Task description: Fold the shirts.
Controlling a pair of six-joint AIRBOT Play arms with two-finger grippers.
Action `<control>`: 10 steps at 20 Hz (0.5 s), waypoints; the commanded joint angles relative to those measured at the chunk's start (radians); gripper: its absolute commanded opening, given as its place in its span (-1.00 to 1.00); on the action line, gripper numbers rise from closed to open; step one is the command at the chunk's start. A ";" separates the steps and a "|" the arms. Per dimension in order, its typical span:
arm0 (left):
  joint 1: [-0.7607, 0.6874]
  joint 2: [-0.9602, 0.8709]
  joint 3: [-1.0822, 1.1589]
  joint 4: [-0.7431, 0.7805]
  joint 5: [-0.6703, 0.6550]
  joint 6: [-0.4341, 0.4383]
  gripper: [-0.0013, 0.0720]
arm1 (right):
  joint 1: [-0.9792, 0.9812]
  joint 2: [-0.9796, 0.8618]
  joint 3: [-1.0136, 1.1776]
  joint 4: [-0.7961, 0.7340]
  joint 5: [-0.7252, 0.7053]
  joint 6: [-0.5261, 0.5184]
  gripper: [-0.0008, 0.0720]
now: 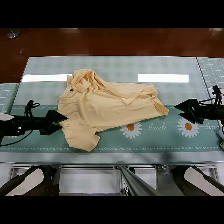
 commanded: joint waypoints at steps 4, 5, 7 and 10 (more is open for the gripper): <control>-0.119 -0.072 0.003 -0.074 0.105 0.014 0.94 | 0.000 0.001 0.000 0.001 -0.005 -0.001 0.71; -0.145 -0.085 0.003 -0.103 0.134 0.014 0.83 | 0.000 0.001 0.000 0.001 -0.005 -0.001 0.71; -0.177 -0.105 0.014 -0.121 0.152 0.028 -0.88 | 0.000 0.001 0.000 0.001 -0.006 -0.001 0.71; -0.178 -0.105 0.051 -0.120 0.122 0.043 -0.90 | 0.000 0.001 0.000 -0.020 -0.026 -0.001 0.71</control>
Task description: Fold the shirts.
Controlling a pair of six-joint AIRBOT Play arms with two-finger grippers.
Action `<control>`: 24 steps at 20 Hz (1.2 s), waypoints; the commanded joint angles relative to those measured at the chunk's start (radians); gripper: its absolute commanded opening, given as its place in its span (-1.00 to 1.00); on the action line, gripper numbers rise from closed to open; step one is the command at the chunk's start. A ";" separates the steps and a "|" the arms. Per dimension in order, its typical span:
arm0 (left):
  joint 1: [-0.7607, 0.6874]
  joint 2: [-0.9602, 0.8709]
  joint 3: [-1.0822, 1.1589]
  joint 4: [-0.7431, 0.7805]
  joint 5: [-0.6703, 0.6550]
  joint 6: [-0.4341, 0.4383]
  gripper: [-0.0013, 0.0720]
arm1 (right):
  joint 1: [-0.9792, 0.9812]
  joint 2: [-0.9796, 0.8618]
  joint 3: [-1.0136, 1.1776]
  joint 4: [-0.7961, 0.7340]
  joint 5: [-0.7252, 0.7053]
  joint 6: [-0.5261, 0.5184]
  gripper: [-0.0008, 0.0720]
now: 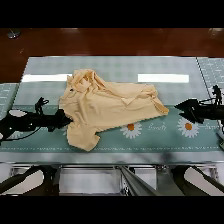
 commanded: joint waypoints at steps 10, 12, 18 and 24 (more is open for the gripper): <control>-0.020 -0.010 0.072 -0.038 -0.051 0.014 -0.90 | 0.072 -0.176 0.016 0.014 -0.084 -0.019 0.71; -0.020 -0.010 0.072 -0.037 -0.051 0.014 -0.90 | 0.131 -0.226 0.057 0.010 -0.098 -0.018 0.71; -0.020 -0.010 0.072 -0.037 -0.066 0.014 -0.90 | 0.257 -0.329 0.165 -0.020 -0.098 0.037 0.71; -0.020 -0.010 0.075 -0.038 -0.075 0.014 -0.90 | 0.311 -0.332 0.166 -0.077 -0.009 0.056 -0.76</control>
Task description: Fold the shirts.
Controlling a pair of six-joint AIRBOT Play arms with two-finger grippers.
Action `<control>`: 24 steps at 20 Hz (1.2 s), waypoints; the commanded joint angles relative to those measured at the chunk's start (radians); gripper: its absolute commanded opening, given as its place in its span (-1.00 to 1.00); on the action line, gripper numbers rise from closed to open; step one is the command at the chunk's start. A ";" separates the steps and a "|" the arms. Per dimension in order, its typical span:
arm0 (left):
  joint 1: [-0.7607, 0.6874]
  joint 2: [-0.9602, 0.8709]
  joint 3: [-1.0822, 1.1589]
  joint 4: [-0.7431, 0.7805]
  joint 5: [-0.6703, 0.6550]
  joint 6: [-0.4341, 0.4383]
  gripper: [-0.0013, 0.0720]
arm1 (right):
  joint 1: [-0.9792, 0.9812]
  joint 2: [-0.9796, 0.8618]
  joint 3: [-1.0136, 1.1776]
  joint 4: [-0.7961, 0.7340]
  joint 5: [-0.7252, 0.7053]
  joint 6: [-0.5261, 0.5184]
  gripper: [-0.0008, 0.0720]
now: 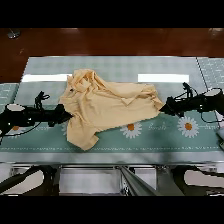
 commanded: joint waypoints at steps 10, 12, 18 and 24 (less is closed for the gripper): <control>0.001 0.225 0.621 -0.270 -0.045 0.083 -0.91 | 0.021 0.256 0.563 0.113 0.114 0.013 -0.91; 0.010 0.277 0.823 -0.268 -0.013 0.082 -0.91 | 0.021 0.354 0.748 0.099 0.076 0.043 -0.91; 0.096 0.430 1.289 0.119 -0.042 -0.103 -0.91 | 0.021 0.676 0.937 -0.074 0.031 0.098 -0.91; 0.112 0.646 1.359 0.491 -0.126 -0.156 -0.91 | 0.021 0.900 0.938 -0.271 0.162 0.196 -0.91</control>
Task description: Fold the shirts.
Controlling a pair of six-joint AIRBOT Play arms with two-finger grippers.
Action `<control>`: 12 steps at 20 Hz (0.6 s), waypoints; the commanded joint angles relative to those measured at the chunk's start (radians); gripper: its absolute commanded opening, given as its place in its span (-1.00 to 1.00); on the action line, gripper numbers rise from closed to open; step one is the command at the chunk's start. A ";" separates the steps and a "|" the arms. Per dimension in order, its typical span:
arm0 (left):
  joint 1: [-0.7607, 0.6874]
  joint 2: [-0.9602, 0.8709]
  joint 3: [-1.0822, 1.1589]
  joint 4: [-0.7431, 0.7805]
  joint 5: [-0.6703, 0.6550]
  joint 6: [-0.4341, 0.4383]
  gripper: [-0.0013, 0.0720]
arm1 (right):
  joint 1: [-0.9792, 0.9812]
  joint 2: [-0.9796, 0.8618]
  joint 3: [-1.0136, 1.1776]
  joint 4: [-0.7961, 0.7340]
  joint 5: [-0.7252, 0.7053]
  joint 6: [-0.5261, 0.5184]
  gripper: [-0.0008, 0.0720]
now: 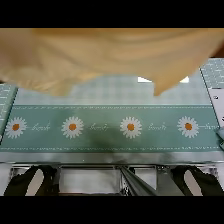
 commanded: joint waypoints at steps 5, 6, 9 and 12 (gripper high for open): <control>0.008 0.129 0.010 0.328 -0.182 -0.069 -0.91 | 0.000 0.105 -0.036 -0.084 0.261 0.084 -0.91; 0.008 0.128 -0.039 0.304 -0.189 -0.072 -0.91 | 0.000 0.105 -0.078 -0.081 0.265 0.090 -0.91; 0.008 0.099 -0.266 0.179 -0.156 -0.070 -0.91 | 0.000 0.097 -0.275 -0.032 0.232 0.077 -0.91; -0.027 -0.004 -0.517 0.040 -0.089 -0.043 -0.91 | 0.000 0.021 -0.467 0.089 0.130 -0.013 -0.91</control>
